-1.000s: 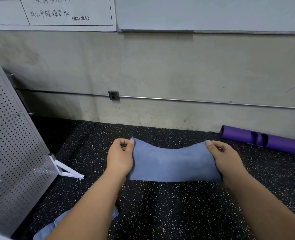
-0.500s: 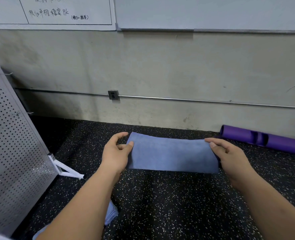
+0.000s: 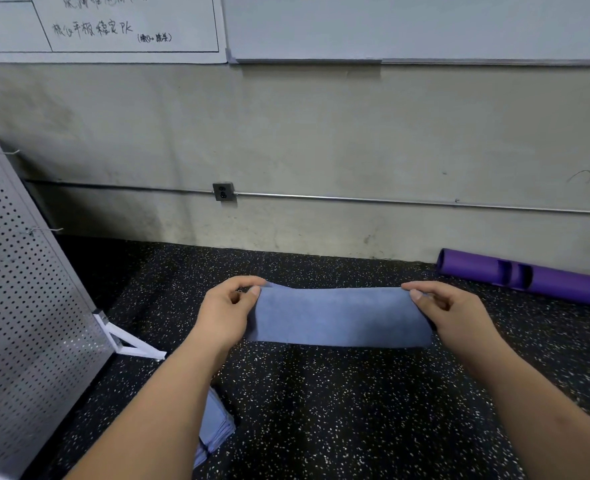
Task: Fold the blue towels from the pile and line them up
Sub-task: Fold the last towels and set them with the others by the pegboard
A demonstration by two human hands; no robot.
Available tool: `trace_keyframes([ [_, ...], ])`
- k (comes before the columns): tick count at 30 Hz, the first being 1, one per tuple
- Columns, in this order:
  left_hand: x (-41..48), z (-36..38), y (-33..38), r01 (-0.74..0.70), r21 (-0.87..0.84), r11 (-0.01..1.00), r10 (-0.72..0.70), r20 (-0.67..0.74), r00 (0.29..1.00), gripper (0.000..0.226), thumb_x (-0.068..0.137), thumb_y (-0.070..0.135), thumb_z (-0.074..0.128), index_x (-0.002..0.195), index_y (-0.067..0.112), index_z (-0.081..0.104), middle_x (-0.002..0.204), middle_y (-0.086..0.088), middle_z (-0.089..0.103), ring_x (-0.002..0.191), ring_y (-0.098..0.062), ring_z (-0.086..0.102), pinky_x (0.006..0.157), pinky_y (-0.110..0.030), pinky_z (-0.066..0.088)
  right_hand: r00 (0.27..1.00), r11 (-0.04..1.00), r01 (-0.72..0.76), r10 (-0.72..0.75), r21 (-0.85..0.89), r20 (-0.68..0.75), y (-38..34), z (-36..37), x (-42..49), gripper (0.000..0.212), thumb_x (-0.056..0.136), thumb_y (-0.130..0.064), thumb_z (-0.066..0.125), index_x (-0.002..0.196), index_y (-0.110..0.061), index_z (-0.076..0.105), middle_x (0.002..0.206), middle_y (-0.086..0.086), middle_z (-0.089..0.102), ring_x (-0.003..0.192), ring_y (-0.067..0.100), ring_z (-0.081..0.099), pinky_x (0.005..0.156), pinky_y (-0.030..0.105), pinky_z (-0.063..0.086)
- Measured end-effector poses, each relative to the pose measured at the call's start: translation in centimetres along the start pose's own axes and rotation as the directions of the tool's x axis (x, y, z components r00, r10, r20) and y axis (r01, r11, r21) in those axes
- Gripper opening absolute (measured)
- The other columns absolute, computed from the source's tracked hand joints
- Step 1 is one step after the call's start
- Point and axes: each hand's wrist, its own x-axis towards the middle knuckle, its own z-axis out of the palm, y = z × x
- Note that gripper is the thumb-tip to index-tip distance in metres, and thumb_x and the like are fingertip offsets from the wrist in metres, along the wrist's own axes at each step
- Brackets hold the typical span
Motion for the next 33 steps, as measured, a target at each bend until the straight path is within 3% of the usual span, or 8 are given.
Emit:
trace_keyframes([
  [3,0.1,-0.1,-0.1,0.091,-0.092,0.992,-0.085,0.070,0.994,0.030,0.107,0.018,0.062,0.100,0.037,0.083,0.105,-0.009,0.076,0.090,-0.017,0.062,0.067,-0.028,0.047,0.999,0.996,-0.033,0.031,0.087,0.021,-0.4,-0.1,-0.1,0.020,0.101,-0.020,0.071,0.107,-0.035,0.083,0.102,-0.008,0.081,0.100,0.012,0.074,0.087,0.033,0.058],
  [7,0.6,-0.5,-0.7,0.117,-0.109,0.987,-0.104,0.118,0.988,0.035,0.103,0.007,0.065,0.104,0.037,0.083,0.108,-0.019,0.074,0.095,-0.021,0.064,0.086,-0.040,0.050,0.991,0.985,-0.080,0.062,0.153,0.119,-0.8,-0.6,-0.4,0.030,0.097,-0.010,0.074,0.117,-0.032,0.079,0.105,-0.002,0.082,0.102,0.011,0.076,0.093,0.033,0.057],
  [11,0.6,-0.6,-0.8,0.089,-0.136,0.987,-0.080,0.067,0.995,0.036,0.100,0.004,0.068,0.103,0.036,0.083,0.103,-0.023,0.073,0.090,-0.019,0.066,0.082,-0.038,0.052,0.998,0.996,-0.036,0.032,0.084,0.055,-0.3,-0.6,-0.3,0.027,0.096,-0.012,0.076,0.111,-0.033,0.081,0.094,0.005,0.080,0.089,0.015,0.076,0.085,0.033,0.058],
  [14,0.7,-0.6,-1.0,0.070,-0.163,0.984,-0.066,0.026,0.997,0.031,0.100,0.006,0.070,0.101,0.034,0.084,0.094,-0.024,0.070,0.086,-0.021,0.060,0.080,-0.036,0.048,1.000,1.000,0.001,-0.001,0.031,-0.004,0.2,-0.4,0.1,0.021,0.096,-0.016,0.078,0.102,-0.035,0.083,0.082,0.010,0.073,0.077,0.015,0.066,0.080,0.038,0.056],
  [18,0.7,-0.4,-0.8,0.088,-0.197,0.976,-0.081,0.044,0.996,0.033,0.101,0.005,0.068,0.103,0.033,0.084,0.094,-0.014,0.072,0.087,-0.019,0.061,0.076,-0.035,0.050,1.000,0.999,-0.007,0.007,0.033,-0.009,0.2,-0.1,0.3,0.022,0.099,-0.015,0.073,0.101,-0.034,0.083,0.093,0.001,0.080,0.097,0.022,0.075,0.093,0.047,0.060],
  [23,0.8,-0.5,-0.9,0.136,-0.262,0.955,-0.129,0.044,0.991,0.039,0.100,-0.003,0.066,0.104,0.031,0.084,0.101,-0.009,0.078,0.091,-0.018,0.069,0.069,-0.030,0.055,0.998,0.991,-0.057,0.053,0.124,0.036,0.1,0.0,0.5,0.028,0.103,-0.012,0.065,0.104,-0.033,0.084,0.107,-0.008,0.080,0.114,0.018,0.070,0.106,0.042,0.054],
  [30,1.0,-0.6,-0.8,0.158,-0.324,0.933,-0.142,0.072,0.987,0.039,0.098,-0.009,0.065,0.111,0.023,0.083,0.102,-0.011,0.080,0.091,-0.018,0.071,0.074,-0.032,0.055,0.999,0.998,-0.039,0.038,0.058,0.009,0.2,0.1,0.4,0.022,0.101,-0.014,0.070,0.103,-0.032,0.083,0.100,-0.003,0.081,0.106,0.019,0.074,0.101,0.044,0.058],
  [33,1.0,-0.6,-0.9,0.161,-0.277,0.947,-0.144,0.079,0.986,0.039,0.096,-0.007,0.069,0.112,0.025,0.082,0.095,-0.002,0.080,0.088,-0.014,0.072,0.069,-0.025,0.055,0.998,0.996,-0.060,0.058,0.067,0.031,0.0,0.1,0.2,0.022,0.096,-0.015,0.077,0.108,-0.032,0.082,0.100,0.002,0.081,0.102,0.020,0.075,0.097,0.039,0.060],
])
